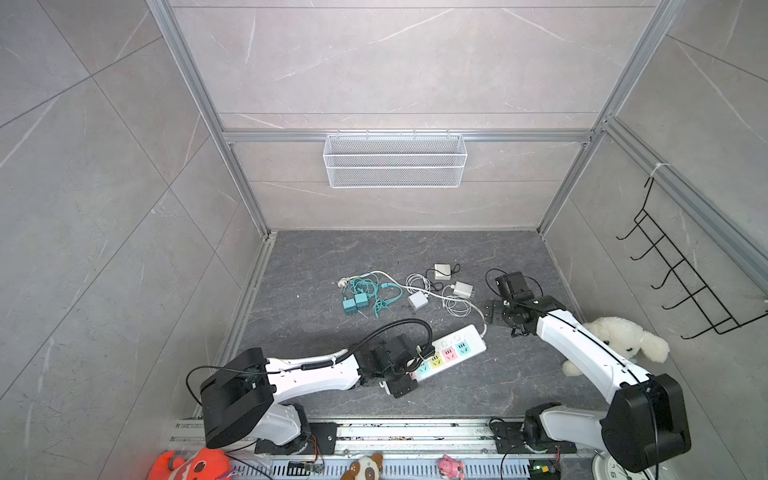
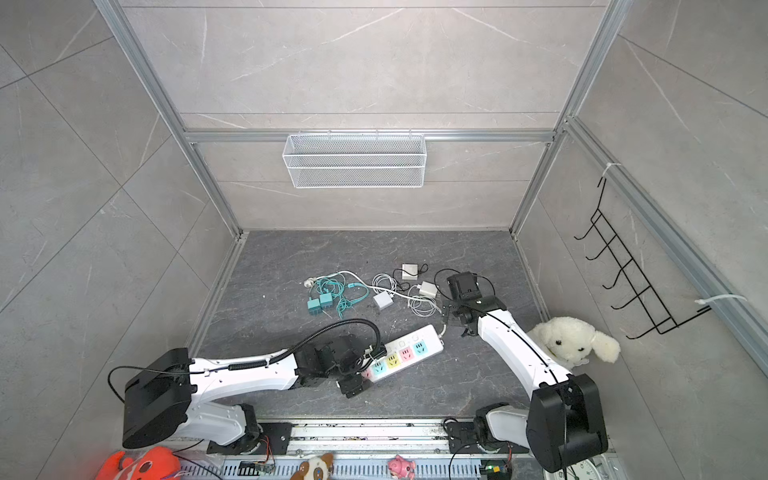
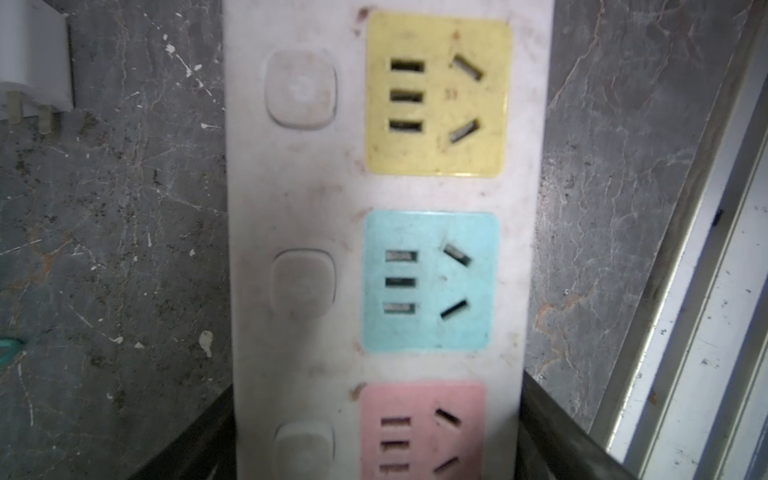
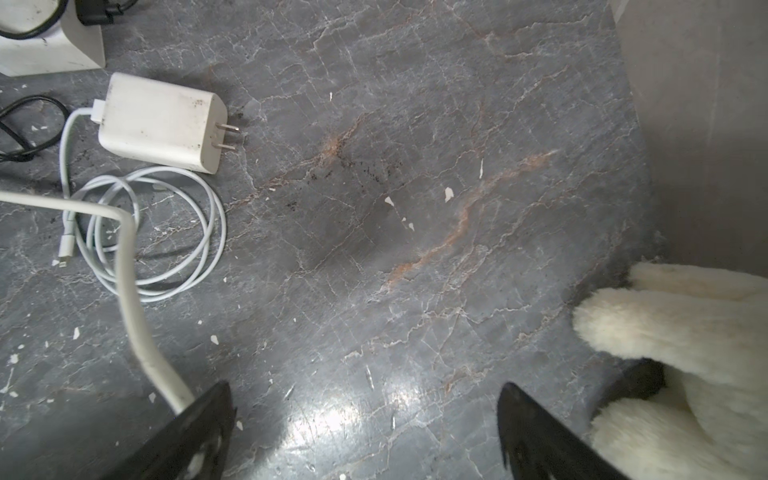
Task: Insert the plug
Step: 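Lift the power strip with the left gripper and carry it toward the robot's center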
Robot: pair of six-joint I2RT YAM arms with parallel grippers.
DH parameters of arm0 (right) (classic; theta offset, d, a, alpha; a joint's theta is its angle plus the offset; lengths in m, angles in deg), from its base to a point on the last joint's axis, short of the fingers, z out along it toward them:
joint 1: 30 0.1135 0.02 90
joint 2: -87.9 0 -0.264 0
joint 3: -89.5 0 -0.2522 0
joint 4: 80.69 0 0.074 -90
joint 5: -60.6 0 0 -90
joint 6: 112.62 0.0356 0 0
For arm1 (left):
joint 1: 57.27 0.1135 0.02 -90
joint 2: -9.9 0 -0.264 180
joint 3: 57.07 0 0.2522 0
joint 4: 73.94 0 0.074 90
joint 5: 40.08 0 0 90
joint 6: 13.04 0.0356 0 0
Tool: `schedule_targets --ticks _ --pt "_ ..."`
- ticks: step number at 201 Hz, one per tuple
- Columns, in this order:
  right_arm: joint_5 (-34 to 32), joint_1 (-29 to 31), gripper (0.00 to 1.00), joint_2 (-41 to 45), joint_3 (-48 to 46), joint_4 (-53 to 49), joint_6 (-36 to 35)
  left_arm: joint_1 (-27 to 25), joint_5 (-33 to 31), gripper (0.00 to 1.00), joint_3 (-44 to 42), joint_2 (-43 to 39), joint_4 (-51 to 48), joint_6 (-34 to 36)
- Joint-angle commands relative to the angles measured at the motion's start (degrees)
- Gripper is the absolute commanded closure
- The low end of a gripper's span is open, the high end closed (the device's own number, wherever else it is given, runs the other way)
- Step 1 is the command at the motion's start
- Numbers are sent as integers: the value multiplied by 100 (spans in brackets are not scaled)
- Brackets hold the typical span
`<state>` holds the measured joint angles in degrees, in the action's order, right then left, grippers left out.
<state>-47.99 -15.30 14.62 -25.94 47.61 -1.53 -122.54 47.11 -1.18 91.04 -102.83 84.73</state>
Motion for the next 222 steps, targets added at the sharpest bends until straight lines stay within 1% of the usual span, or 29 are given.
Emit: schedule_targets --ticks 1,10,28,63,82,91,109,133,155,165,175,191,222 --pt "57 -33 1 -67 -98 -59 114 -29 175 42 367 242 31 415" --pt "90 -37 1 -99 -112 -54 120 -22 171 41 454 403 -112 427" --pt "125 -36 1 -97 -152 -19 142 -26 -57 41 607 680 -350 462" --pt "110 -41 1 -46 -258 18 137 -27 -218 40 725 875 -440 514" --pt "121 -46 1 -46 -299 52 152 -29 -192 31 774 949 -434 502" --pt "141 -46 1 -47 -321 75 159 -29 -176 29 816 1010 -454 481" --pt "154 -45 1 -55 -357 103 158 -28 -182 27 916 1175 -548 446" --pt "150 -54 1 -68 -392 120 144 -25 -349 25 1014 1378 -611 431" --pt "151 -52 1 -76 -396 134 159 -28 -451 20 1142 1520 -707 401" --pt "154 -55 1 -96 -390 141 168 -25 -455 20 1185 1574 -732 382" --pt "154 -54 1 -109 -375 148 166 -28 -447 19 1214 1605 -745 383" --pt "171 -50 1 -151 -353 146 164 -29 -523 14 1244 1633 -736 357" --pt "194 -53 1 -184 -335 177 170 -28 -540 11 1260 1578 -736 321"
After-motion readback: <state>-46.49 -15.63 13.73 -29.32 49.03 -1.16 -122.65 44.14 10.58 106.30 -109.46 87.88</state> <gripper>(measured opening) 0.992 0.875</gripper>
